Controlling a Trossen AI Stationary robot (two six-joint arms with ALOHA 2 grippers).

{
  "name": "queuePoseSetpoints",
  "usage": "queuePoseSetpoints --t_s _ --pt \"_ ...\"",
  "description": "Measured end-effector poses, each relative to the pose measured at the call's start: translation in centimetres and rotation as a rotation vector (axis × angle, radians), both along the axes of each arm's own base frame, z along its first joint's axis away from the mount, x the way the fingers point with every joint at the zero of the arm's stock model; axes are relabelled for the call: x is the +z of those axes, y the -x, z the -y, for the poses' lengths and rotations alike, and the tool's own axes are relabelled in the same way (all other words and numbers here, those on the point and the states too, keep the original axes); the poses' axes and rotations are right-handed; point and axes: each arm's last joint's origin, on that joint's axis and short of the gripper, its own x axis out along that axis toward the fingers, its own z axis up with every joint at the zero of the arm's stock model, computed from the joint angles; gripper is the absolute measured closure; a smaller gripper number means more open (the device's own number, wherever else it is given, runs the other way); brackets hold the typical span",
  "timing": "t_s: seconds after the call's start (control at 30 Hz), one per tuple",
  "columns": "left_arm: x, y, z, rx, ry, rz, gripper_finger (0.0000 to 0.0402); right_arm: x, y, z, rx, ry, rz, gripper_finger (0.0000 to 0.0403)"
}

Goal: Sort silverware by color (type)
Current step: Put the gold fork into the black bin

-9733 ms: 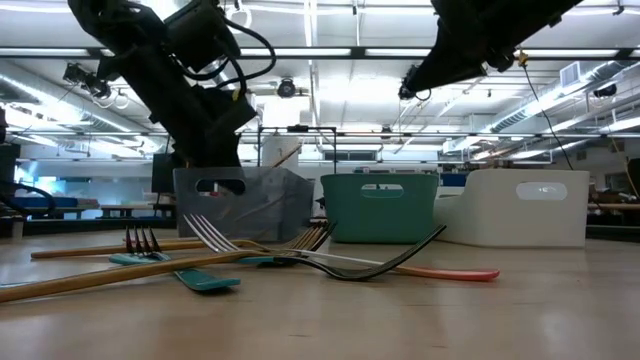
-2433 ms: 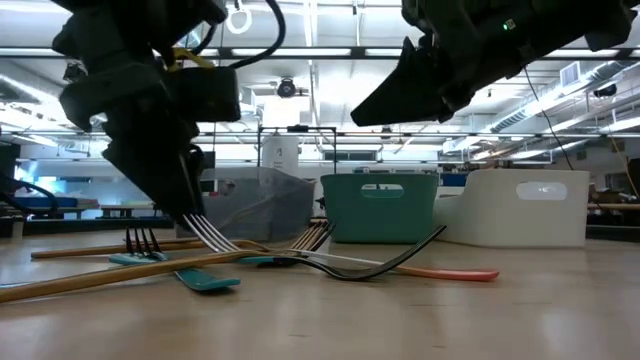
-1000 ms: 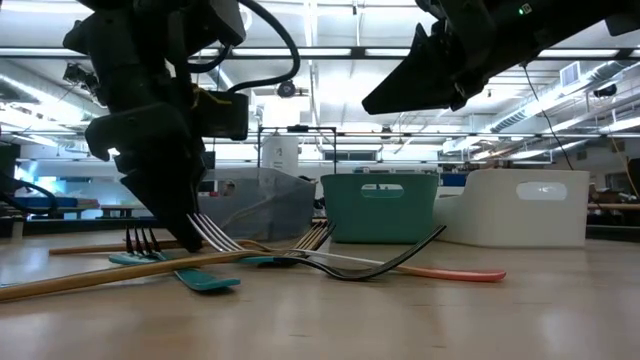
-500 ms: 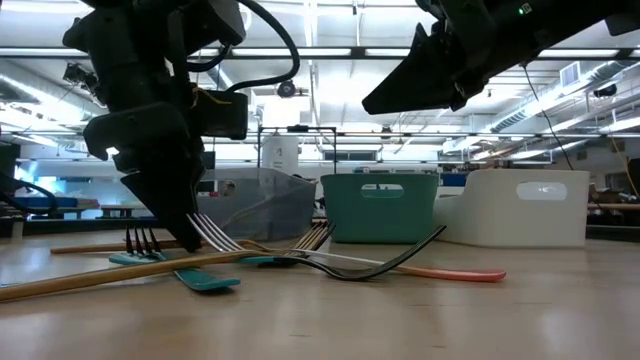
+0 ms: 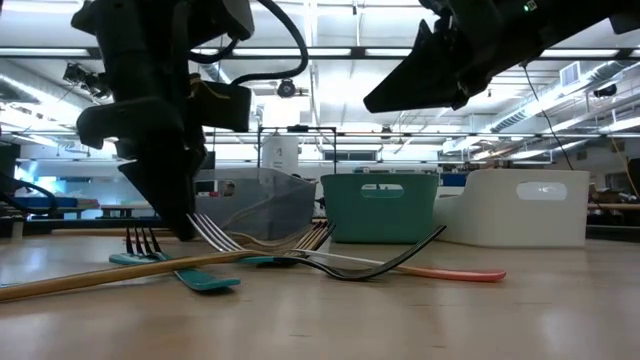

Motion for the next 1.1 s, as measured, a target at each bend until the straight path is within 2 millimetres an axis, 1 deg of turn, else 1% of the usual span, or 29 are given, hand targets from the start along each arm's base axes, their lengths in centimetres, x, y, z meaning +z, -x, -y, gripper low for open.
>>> queuePoseSetpoints --t_s 0.37,0.53,0.67,0.73,1.1 --pt "0.2 -0.2 -0.5 -0.008 -0.012 -0.004 0.0371 0.0 0.0 0.0 0.003 -0.001 -0.001 0.032" --pt "0.2 -0.1 -0.5 -0.014 -0.016 -0.016 0.0371 0.0 0.0 0.0 0.003 0.001 -0.001 0.032" --pt "0.7 0.3 -0.7 -0.018 -0.023 -0.032 0.0371 0.0 0.0 0.0 0.001 0.002 0.0 0.032" --pt "1.1 0.6 -0.8 -0.022 -0.032 -0.035 0.0371 0.0 0.0 0.0 -0.001 0.002 0.001 0.032" --pt "4.6 1.5 -1.3 -0.005 -0.047 0.087 0.0372 0.1 0.0 0.0 -0.004 0.0 0.009 0.032"
